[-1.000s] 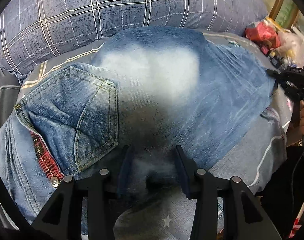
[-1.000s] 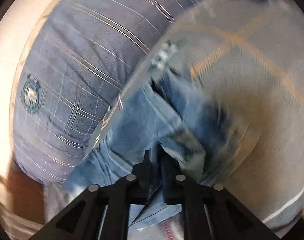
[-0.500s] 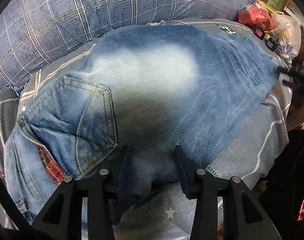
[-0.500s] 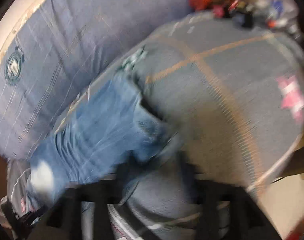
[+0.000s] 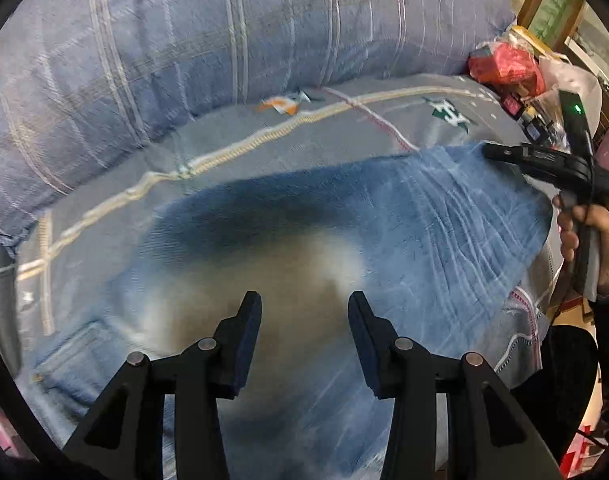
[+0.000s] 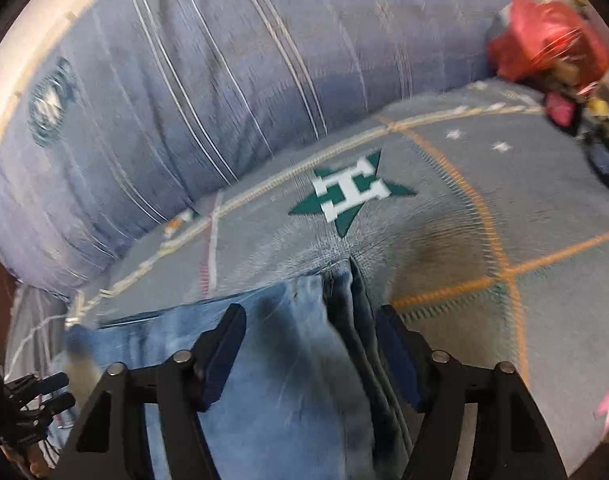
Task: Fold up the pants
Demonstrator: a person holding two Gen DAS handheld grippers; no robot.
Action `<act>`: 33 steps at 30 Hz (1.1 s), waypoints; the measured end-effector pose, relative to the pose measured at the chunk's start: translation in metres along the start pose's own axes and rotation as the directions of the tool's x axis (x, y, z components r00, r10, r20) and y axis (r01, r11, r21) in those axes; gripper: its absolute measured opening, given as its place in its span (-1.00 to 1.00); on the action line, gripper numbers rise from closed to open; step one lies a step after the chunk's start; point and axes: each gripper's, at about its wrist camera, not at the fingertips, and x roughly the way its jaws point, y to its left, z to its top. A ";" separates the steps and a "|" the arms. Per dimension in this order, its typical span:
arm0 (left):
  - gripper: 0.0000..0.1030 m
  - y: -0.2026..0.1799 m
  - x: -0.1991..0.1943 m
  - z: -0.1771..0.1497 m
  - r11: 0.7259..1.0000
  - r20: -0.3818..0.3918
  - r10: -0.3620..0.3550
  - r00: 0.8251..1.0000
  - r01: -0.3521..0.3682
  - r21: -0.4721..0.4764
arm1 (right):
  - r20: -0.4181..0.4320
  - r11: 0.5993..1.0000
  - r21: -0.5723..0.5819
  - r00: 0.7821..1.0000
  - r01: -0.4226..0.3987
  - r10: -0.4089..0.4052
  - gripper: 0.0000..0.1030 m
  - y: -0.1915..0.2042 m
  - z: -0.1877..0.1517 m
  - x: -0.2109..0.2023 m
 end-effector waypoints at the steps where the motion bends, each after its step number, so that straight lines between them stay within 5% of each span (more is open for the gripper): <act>1: -0.11 -0.005 0.003 -0.004 1.000 -0.003 -0.005 1.000 0.005 0.005 | -0.015 1.000 -0.004 1.000 -0.003 0.003 -0.68 0.001 0.000 0.009; 4: -0.11 -0.014 0.021 -0.015 0.999 -0.020 -0.035 0.999 0.035 0.019 | 0.089 0.997 -0.067 0.996 -0.024 0.030 -0.78 0.004 -0.010 -0.007; 9: -0.08 -0.022 0.032 -0.024 0.998 0.010 0.011 1.000 -0.012 0.060 | 0.344 0.982 -0.176 0.939 0.066 -0.001 -0.79 0.020 -0.029 -0.062; 12: -0.04 -0.027 0.032 -0.021 0.998 -0.005 0.032 0.999 -0.032 0.062 | 0.225 0.979 -0.179 0.973 0.096 -0.054 -0.78 0.008 -0.026 -0.024; 14: -0.04 -0.026 0.025 -0.022 0.998 -0.007 0.034 0.999 -0.033 0.047 | 0.104 0.986 -0.141 0.992 0.091 -0.077 -0.54 -0.007 -0.026 0.005; 18: -0.04 -0.011 -0.002 -0.019 0.999 0.063 0.032 0.997 -0.033 0.015 | 0.222 0.995 -0.047 0.972 0.092 -0.079 0.24 -0.025 -0.030 -0.039; 22: -0.04 0.023 -0.013 -0.006 0.995 0.074 0.078 0.994 -0.073 -0.062 | 0.268 1.000 -0.023 0.964 0.004 0.002 0.25 -0.015 -0.034 -0.072; 25: -0.04 0.050 -0.013 -0.014 0.985 0.046 0.061 0.997 -0.052 -0.162 | 0.210 0.982 -0.155 0.968 -0.105 0.137 0.25 0.027 -0.035 -0.072; 28: -0.04 0.057 -0.010 -0.043 0.977 0.046 -0.015 0.999 0.025 -0.211 | 0.050 0.918 -0.282 0.951 -0.279 0.305 0.25 0.080 -0.034 -0.055; 30: -0.04 0.053 -0.007 -0.067 0.975 0.032 -0.068 0.997 0.073 -0.209 | -0.122 0.844 -0.265 0.885 -0.466 0.450 0.25 0.125 -0.027 -0.028; 33: -0.04 0.040 -0.011 -0.098 0.988 0.079 -0.053 0.995 0.064 -0.142 | -0.291 0.783 -0.226 0.808 -0.579 0.513 0.25 0.177 -0.015 0.006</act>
